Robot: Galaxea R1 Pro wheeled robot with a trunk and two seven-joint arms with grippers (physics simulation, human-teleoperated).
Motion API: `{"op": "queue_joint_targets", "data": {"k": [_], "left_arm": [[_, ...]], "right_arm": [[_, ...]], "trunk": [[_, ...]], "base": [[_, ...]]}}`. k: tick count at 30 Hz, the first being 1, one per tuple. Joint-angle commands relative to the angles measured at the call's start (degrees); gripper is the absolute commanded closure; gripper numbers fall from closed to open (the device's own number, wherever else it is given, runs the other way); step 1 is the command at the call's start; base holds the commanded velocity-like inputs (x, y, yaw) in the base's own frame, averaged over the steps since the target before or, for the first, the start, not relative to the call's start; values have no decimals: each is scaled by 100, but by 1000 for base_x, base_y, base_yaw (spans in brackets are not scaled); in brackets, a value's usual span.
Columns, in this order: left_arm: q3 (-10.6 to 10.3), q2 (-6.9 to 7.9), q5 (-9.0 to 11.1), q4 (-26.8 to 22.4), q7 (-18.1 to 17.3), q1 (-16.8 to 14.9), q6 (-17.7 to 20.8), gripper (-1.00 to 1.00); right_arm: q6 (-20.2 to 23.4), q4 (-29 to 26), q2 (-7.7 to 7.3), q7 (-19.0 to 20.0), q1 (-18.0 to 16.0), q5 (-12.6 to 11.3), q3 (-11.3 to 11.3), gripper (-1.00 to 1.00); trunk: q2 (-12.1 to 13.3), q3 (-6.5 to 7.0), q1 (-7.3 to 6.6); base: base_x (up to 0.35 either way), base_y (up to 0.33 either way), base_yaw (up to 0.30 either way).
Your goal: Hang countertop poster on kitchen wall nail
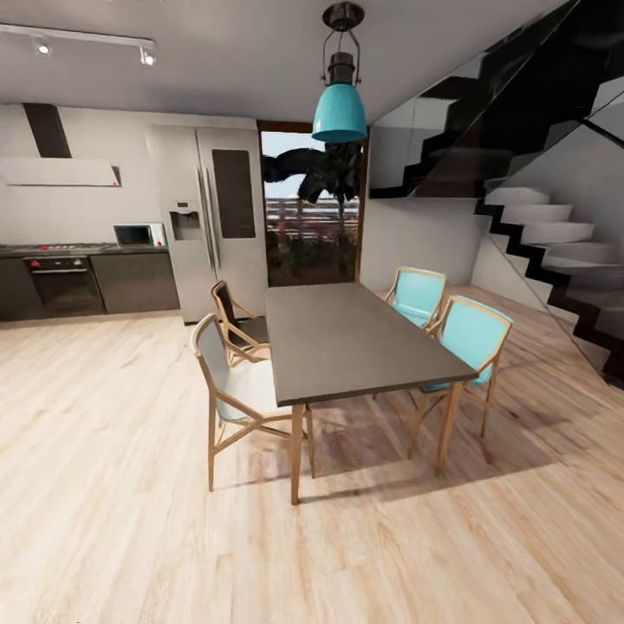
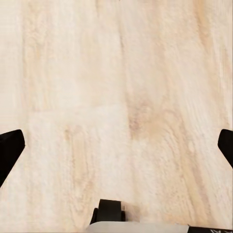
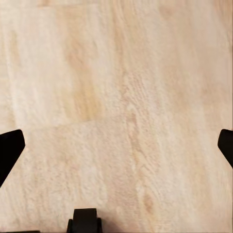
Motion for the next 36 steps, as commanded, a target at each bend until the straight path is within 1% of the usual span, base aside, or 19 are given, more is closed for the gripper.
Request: {"op": "queue_joint_targets", "data": {"k": [1,14,24,28,36], "left_arm": [[7,-2,0,-4,0,1,-10,-100],[7,-4,0,-4,0,1,-7,-100],[7,-2,0,-4,0,1,-7,-100],[63,-3,0,-4,0,1,-7,-100],[91,-2,0,-4,0,1,-6,-100]], "right_arm": [[-10,3,-2,-36,-3,26,20,-100],[-10,8,-2,-37,-4,26,20,-100],[-10,5,-2,-37,-4,26,20,-100],[-10,5,-2,-37,-3,27,20,-100],[-10,7,-2,-37,0,27,20,-100]], "trunk": [[-3,-4,2],[-3,-4,2],[-3,-4,2],[-3,-4,2],[-3,-4,2]], "base": [[153,287,285],[193,260,285],[307,122,285],[313,145,285],[290,207,285]]}}
